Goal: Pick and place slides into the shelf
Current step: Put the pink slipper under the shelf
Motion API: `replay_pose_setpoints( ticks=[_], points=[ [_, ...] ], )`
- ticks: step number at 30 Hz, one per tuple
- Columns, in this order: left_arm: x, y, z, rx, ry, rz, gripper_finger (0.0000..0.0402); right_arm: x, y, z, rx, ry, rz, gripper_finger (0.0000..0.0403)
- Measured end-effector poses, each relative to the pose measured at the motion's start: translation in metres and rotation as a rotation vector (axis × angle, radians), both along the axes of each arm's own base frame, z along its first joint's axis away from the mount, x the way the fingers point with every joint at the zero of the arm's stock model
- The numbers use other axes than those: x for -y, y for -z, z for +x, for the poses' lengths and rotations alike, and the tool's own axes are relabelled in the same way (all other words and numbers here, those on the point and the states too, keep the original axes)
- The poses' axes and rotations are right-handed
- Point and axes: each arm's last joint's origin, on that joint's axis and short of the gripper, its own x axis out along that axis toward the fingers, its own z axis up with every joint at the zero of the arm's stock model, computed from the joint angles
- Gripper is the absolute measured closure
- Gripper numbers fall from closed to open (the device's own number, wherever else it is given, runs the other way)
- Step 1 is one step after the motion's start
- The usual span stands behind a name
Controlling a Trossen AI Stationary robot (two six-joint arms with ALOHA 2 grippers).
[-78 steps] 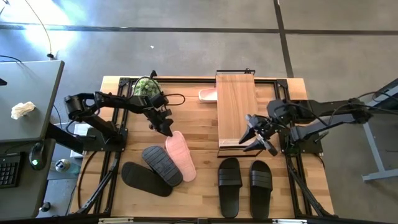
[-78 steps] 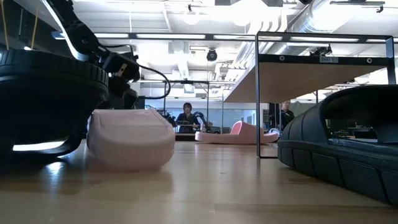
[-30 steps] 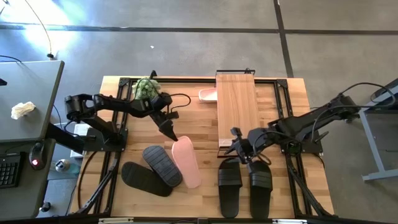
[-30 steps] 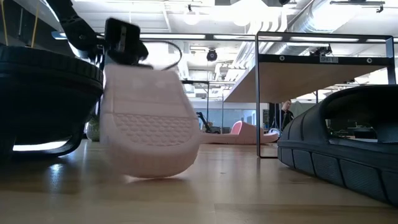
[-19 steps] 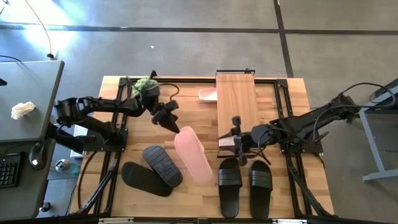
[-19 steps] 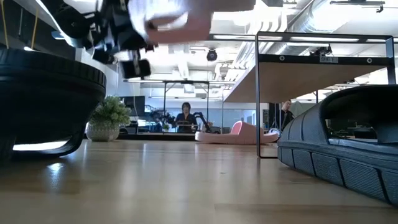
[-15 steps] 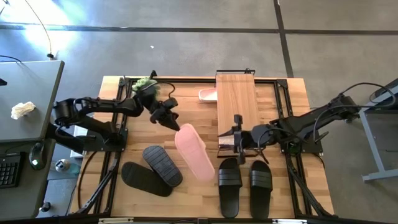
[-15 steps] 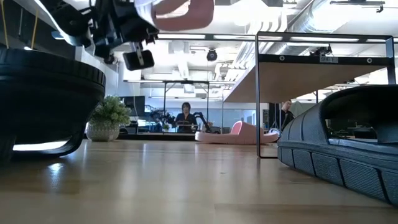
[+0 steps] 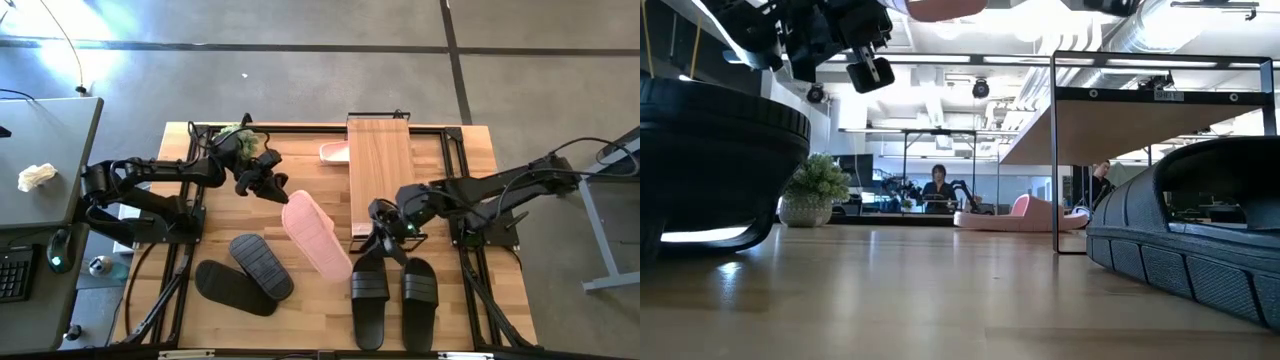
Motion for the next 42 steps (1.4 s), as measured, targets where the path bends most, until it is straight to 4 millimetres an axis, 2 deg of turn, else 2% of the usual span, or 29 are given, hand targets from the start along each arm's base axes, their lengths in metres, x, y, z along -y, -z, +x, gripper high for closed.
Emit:
replay_pose_setpoints(
  ticks=[5, 11, 20, 32, 42],
  points=[
    [0.0, -0.001, 0.0, 0.015, -0.012, 0.008, 0.0401, 0.003, 0.009, 0.019, -0.003, -0.043, 0.073, 0.0265],
    [0.0, -0.001, 0.0, 0.016, -0.013, 0.009, 0.0401, 0.014, 0.021, 0.031, -0.046, 0.005, 0.063, 0.0265],
    [-0.001, -0.001, 0.0, 0.018, -0.03, 0.006, 0.0401, 0.018, 0.02, 0.034, -0.004, 0.013, 0.049, 0.0265],
    [-0.001, -0.001, 0.001, 0.019, -0.052, 0.003, 0.0401, 0.017, 0.037, 0.047, -0.04, 0.015, 0.022, 0.0265],
    [-0.001, -0.001, 0.001, 0.015, -0.053, -0.003, 0.0401, 0.021, 0.043, 0.044, -0.073, -0.027, -0.033, 0.0265]
  ],
)
